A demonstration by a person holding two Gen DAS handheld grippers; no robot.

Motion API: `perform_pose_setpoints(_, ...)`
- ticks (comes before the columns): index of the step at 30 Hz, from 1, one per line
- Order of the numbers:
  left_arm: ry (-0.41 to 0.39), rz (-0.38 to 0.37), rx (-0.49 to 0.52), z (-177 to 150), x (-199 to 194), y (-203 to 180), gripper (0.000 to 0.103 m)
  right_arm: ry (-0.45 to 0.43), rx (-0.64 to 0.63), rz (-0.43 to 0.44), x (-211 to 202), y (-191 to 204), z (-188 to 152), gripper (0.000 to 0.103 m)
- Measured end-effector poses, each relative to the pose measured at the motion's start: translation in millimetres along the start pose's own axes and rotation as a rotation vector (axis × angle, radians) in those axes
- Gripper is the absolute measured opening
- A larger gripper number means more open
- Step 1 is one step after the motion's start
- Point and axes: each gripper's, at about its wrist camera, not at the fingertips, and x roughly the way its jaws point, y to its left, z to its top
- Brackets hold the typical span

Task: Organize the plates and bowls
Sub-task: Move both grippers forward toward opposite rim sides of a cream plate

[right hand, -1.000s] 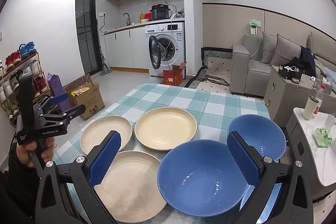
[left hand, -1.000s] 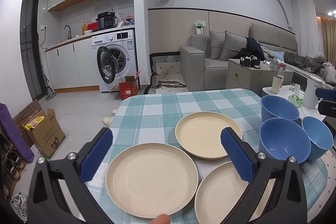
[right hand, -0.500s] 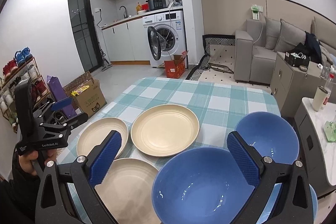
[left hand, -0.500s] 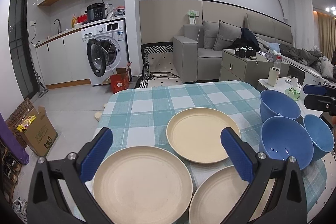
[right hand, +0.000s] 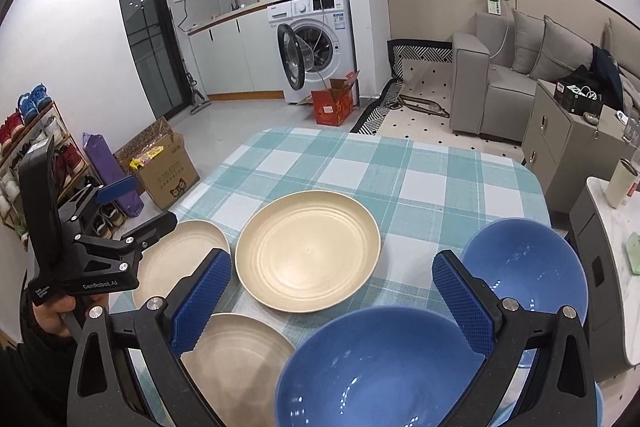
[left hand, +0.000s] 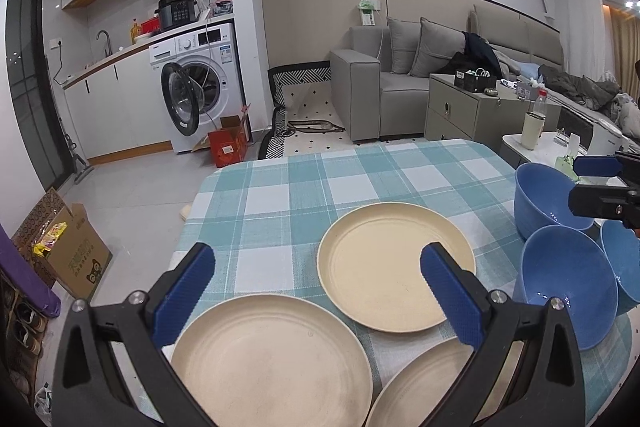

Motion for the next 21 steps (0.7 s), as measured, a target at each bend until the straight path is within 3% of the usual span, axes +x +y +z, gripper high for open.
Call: perform_pose_setpoints(21, 0.179, -0.055, -0.047, 1, 68, 6, 0.102, 0.137, 0.061, 0.002, 79, -25, 27, 0.103)
